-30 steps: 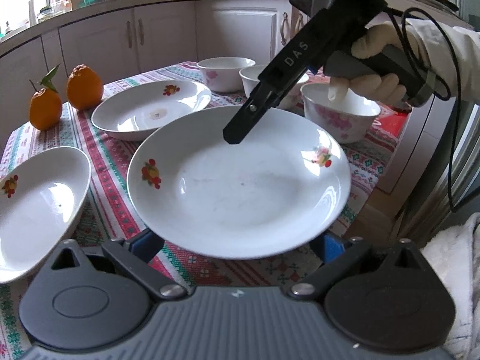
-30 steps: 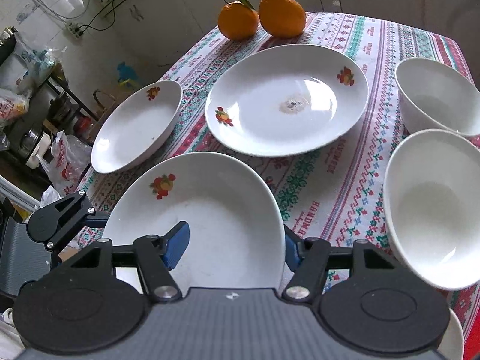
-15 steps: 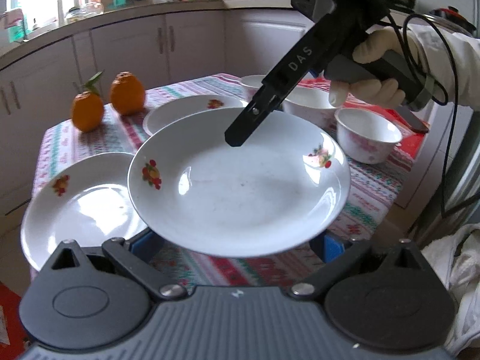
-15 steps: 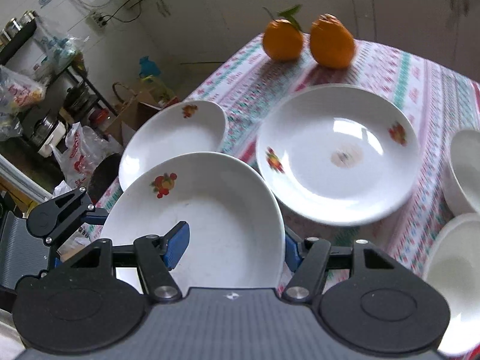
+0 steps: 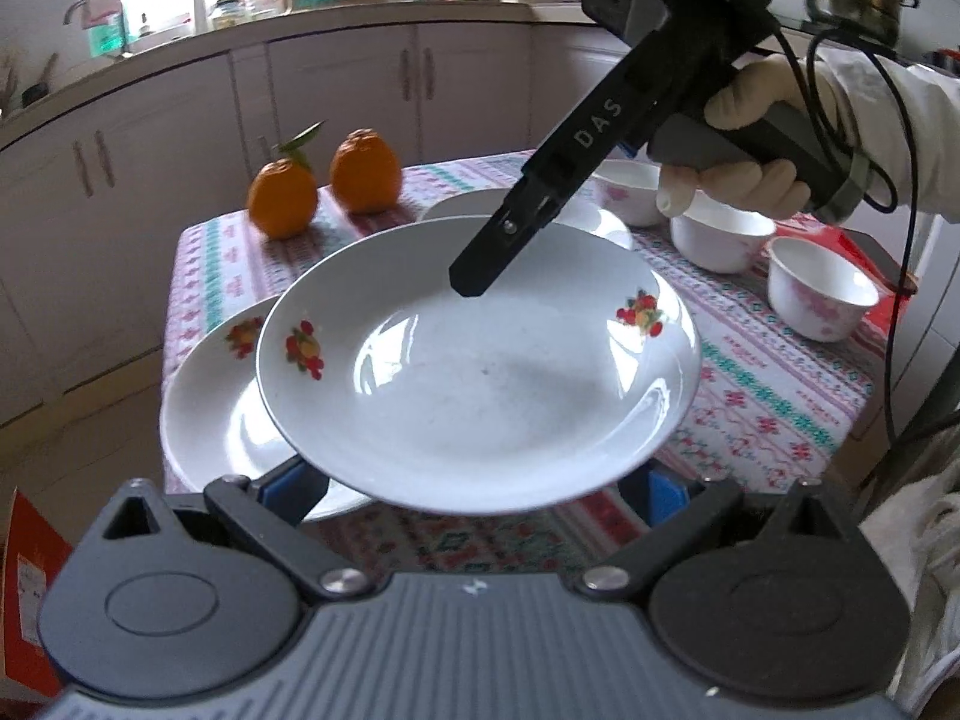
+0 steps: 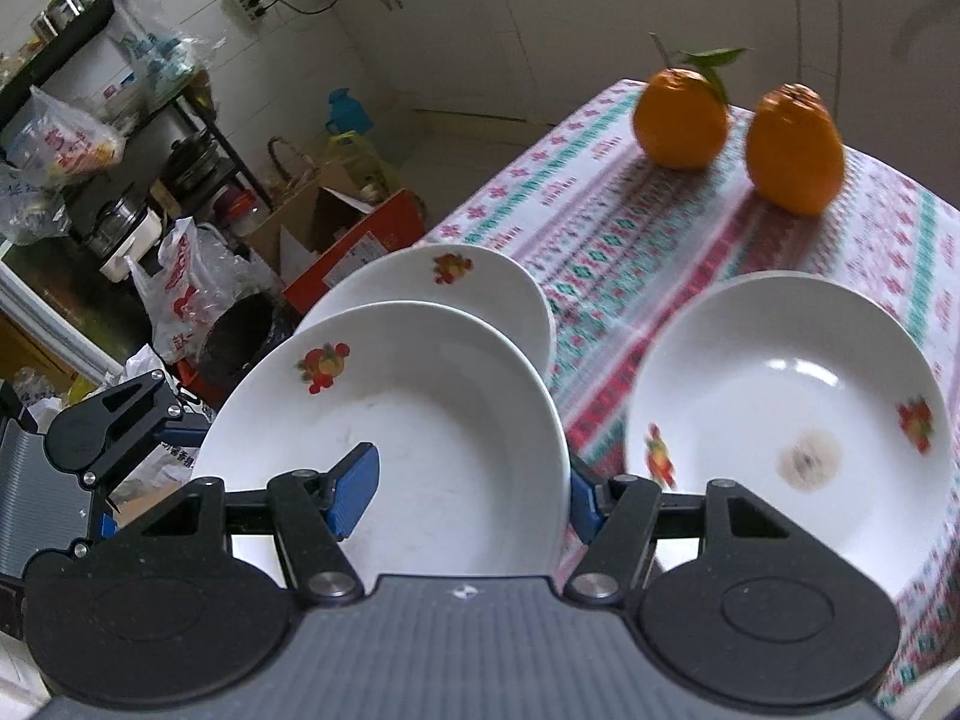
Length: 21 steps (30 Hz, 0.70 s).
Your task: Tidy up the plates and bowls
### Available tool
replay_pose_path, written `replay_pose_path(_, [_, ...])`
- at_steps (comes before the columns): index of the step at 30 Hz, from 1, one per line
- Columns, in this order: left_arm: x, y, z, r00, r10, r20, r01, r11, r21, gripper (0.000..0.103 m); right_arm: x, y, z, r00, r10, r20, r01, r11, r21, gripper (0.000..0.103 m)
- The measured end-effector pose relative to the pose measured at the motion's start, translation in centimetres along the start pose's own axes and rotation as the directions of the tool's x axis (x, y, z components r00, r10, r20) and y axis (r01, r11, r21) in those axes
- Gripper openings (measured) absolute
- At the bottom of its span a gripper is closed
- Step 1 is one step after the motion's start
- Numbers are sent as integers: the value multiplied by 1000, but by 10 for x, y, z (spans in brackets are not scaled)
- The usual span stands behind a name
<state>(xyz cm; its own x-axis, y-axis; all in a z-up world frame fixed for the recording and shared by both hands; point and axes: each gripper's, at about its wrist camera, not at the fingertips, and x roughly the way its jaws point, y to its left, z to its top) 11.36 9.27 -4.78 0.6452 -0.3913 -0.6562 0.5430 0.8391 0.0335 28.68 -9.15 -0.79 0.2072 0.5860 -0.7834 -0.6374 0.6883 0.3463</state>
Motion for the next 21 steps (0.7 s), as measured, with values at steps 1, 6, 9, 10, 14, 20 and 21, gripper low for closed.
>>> replay_pose_path(1, [0,3,-1,1000,4,-2,-4,1000,-6,101,4,2,3,1000,3,-3,-3,1000,-8,69])
replay_pose_path(6, [-3,16,-6,999,33,-7,-33,999,-21,101,21,9,17,1000,12,-15,-13,1000,-28,69])
replay_pose_path(9, [-2,26,-8,999,43,-6,-43,998,-37,101,30,11,26,1000,17,-14,-17,999,-34,69])
replay_pose_path(10, [-1,29,-9,999,48,-5,-49,998,-41,101,33,12,28,1000,19,-12,-19,999,-34,69])
replay_pose_path(14, [4,39,-10,998,68,-10,-68,997,-47,101,43,13,39,1000,22,-11,-23,999,-39,69])
replay_pose_path(20, [8,47,-11,997,74,-18,-75,996,-57,101,53,12,46,1000,23,-14,-23,999,-33,70])
replay_pose_path(21, [9,48,-11,997,75,-19,-76,995,-56,101,55,12,47,1000,22,-16,-22,999,-33,70])
